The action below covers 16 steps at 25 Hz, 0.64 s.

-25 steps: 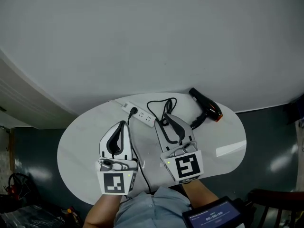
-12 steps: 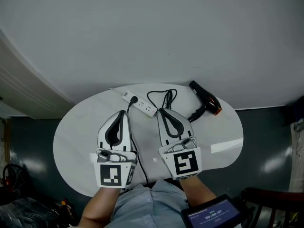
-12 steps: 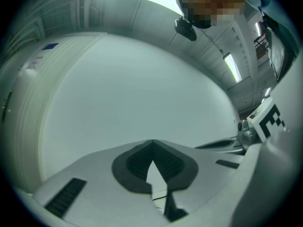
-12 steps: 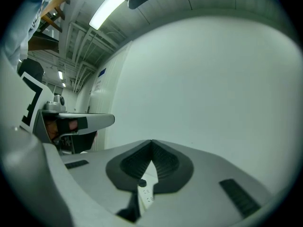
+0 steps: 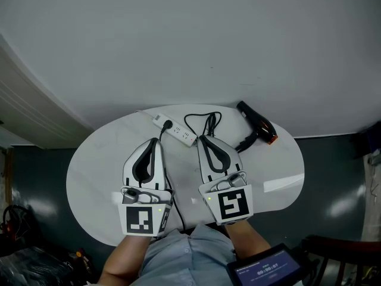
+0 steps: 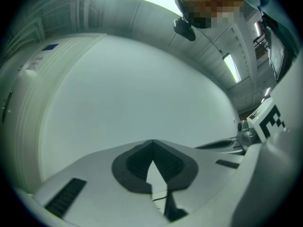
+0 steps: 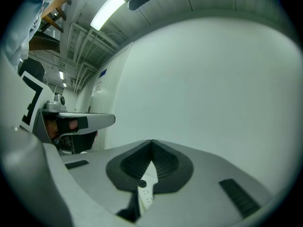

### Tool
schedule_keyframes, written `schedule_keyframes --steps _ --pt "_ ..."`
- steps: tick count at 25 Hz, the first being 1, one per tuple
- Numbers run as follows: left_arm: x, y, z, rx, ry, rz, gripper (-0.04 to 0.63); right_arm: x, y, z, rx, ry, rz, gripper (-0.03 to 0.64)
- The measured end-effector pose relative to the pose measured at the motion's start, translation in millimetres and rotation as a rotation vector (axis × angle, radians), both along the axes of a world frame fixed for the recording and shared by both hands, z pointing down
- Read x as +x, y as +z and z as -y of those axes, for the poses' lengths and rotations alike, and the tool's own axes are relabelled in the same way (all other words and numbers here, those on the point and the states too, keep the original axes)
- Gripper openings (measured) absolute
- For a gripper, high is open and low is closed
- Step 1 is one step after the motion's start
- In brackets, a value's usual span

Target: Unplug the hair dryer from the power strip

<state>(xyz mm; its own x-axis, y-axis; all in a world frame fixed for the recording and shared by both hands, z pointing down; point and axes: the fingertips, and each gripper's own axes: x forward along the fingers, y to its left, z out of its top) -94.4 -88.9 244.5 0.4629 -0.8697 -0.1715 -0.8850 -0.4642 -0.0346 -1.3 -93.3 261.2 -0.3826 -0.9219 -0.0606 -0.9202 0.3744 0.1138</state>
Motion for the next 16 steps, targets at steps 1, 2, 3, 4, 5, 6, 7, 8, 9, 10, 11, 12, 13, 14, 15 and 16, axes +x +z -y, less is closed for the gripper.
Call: schedule_keyframes --steps 1,2,3,4,5,6,7,8,9,10,11,12,13,14,15,16 --pt "-0.1 -0.5 -0.5 0.0 0.0 0.001 -0.002 -0.7 -0.5 -0.5 0.001 -0.001 -0.001 0.0" --pt "-0.2 -1.0 -0.9 0.0 -0.001 0.001 -0.002 -1.2 -1.0 -0.7 0.002 -0.002 -0.001 0.0" --pt "-0.2 -1.4 -1.1 0.001 -0.001 0.002 -0.002 -1.5 -1.1 -0.8 0.003 -0.002 0.0 0.0" --pt "-0.2 -1.3 -1.3 0.001 -0.001 0.002 -0.002 -1.7 -1.0 -0.8 0.003 -0.001 0.001 0.0" --pt "-0.2 -1.0 -1.5 0.0 0.0 0.003 -0.002 -1.7 -0.8 -0.8 0.002 0.001 0.003 0.0" --pt "-0.1 -0.5 -1.7 -0.001 0.0 0.005 -0.002 -1.7 -0.5 -0.8 0.002 0.002 0.004 0.0" --pt "0.0 0.1 -2.0 -0.002 -0.001 0.006 -0.002 -1.6 -0.4 -0.9 0.003 0.003 0.004 0.0" --pt "-0.1 0.7 -2.4 -0.004 -0.002 0.008 -0.002 -1.6 -0.5 -1.0 0.005 0.003 0.004 0.0" --pt "-0.3 1.2 -2.7 -0.005 -0.003 0.01 -0.002 -1.5 -0.8 -1.1 0.007 0.002 0.004 0.0" --pt "-0.5 1.6 -2.8 -0.006 -0.004 0.011 -0.002 -1.5 -1.3 -1.3 0.009 0.002 0.005 0.0" --pt "-0.8 1.8 -2.7 -0.006 -0.005 0.011 -0.002 -1.5 -1.8 -1.5 0.011 0.002 0.007 0.0" --pt "-1.3 2.0 -2.7 -0.006 -0.006 0.011 -0.002 -1.6 -2.3 -1.6 0.013 0.003 0.009 0.0" --pt "-1.6 2.2 -2.7 -0.006 -0.007 0.011 -0.002 -1.8 -2.6 -1.9 0.015 0.003 0.009 0.0" --pt "-1.9 2.4 -2.9 -0.007 -0.008 0.012 -0.002 -1.9 -2.8 -2.3 0.016 0.003 0.008 0.0" --pt "-2.1 2.7 -3.2 -0.007 -0.008 0.012 -0.002 -2.0 -2.7 -2.8 0.018 0.002 0.007 0.0" --pt "-2.3 3.0 -3.7 -0.008 -0.009 0.013 -0.002 -2.0 -2.7 -3.4 0.02 0.002 0.006 0.0"
